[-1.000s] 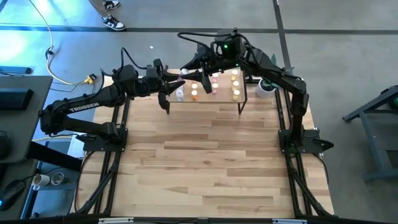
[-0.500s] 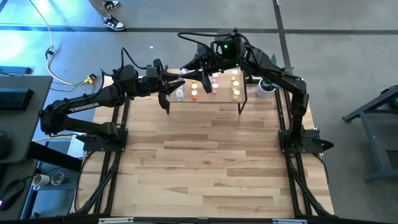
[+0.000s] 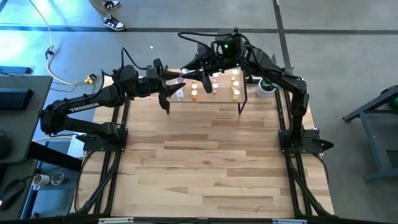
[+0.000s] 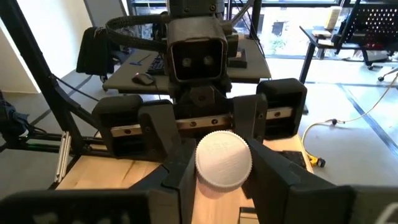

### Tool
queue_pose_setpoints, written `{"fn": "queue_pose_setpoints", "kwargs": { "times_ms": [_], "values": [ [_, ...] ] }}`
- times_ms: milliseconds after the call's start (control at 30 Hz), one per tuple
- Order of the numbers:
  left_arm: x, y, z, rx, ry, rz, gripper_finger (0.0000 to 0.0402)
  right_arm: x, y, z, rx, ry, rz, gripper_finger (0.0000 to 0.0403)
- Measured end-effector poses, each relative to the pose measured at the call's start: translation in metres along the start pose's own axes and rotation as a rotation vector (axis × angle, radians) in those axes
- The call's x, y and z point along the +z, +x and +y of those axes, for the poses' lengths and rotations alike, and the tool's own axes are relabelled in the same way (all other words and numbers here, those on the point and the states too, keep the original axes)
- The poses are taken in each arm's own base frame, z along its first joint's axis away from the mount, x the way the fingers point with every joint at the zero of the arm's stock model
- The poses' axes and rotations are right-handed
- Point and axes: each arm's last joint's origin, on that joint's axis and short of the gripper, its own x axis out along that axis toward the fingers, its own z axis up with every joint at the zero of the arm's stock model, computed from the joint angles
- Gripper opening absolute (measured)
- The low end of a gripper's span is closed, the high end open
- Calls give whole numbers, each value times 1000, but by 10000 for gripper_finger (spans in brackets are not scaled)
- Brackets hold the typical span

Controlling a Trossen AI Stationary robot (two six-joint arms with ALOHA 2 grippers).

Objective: Pick and place medicine bottles onto shelf by color
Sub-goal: Put the pink pill bottle aligned with the other pink pill bottles on the shelf

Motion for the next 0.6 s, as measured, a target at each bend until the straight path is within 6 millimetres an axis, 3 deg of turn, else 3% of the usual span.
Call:
{"fn": "queue_pose_setpoints", "kwargs": {
  "times_ms": [233,600],
  "values": [
    [3,-5,1,36,-2,3,223,1,-12,2,-89,19,49,106],
    [9,-17,0,72,0,-1,221,12,-46,14,-177,52,77,106]
  ]
}}
